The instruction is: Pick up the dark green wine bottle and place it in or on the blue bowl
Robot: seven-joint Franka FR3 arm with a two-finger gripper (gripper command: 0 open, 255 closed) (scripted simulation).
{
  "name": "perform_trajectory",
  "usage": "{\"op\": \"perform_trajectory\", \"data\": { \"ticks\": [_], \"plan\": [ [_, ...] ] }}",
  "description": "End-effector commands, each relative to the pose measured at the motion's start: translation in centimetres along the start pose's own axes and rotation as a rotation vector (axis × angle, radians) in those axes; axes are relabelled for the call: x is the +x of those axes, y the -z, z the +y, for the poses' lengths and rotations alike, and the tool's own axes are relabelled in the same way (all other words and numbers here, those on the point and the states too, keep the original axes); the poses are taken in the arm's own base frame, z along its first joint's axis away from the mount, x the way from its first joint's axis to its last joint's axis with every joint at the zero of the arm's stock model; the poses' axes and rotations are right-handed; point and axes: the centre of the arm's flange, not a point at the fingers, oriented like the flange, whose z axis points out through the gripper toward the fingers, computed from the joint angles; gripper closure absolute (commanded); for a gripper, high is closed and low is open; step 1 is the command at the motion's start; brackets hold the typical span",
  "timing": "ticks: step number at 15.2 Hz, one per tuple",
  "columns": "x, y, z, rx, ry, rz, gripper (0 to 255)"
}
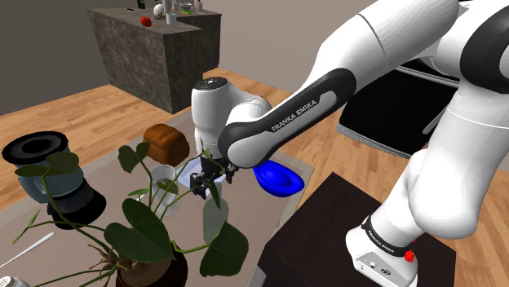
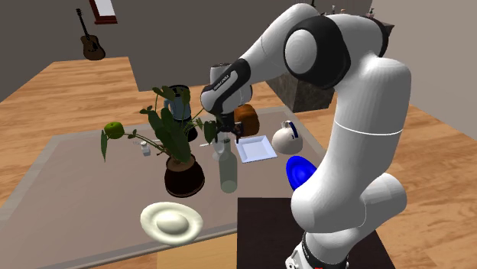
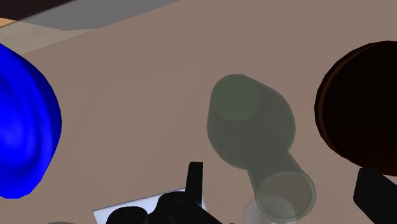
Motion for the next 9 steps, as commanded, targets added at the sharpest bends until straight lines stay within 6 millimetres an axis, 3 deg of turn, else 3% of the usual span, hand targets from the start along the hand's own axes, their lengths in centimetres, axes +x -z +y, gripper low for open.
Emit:
{"op": "perform_trajectory", "data": {
  "ticks": [1,9],
  "plan": [
    [0.03,-1.01,-0.03,0.0,0.0,0.0,0],
    [0.02,-1.31,-0.03,0.0,0.0,0.0,0]
  ]
}}
